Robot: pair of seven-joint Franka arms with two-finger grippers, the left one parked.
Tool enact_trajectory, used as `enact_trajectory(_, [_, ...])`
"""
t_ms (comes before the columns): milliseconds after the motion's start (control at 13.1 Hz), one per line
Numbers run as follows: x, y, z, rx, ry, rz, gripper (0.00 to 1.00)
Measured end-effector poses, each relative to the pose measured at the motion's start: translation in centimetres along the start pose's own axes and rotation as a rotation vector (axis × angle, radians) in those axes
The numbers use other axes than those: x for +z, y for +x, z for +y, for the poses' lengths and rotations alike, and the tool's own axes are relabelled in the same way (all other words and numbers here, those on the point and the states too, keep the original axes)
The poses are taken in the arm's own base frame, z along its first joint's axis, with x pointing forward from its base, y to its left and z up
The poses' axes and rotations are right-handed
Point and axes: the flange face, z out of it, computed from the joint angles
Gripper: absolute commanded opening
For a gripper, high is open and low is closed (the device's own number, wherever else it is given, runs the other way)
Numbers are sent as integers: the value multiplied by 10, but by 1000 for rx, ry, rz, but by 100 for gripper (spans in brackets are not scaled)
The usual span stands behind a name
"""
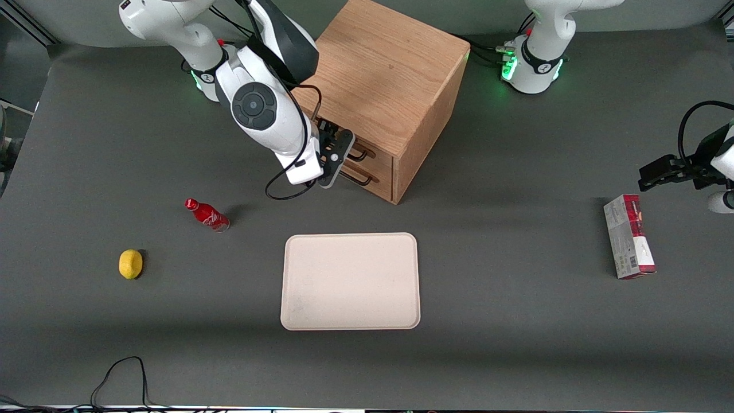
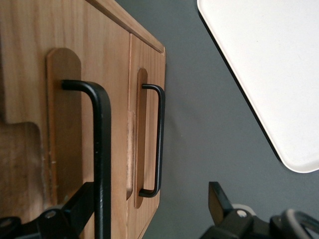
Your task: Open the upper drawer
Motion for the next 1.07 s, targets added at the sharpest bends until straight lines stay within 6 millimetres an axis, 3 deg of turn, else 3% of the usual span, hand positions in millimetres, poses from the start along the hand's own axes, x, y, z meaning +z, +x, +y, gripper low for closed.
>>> enact_trajectory(609, [18, 2, 5, 4, 3, -14, 100])
enact_trajectory(1065, [19, 2, 8, 3, -4, -9, 100])
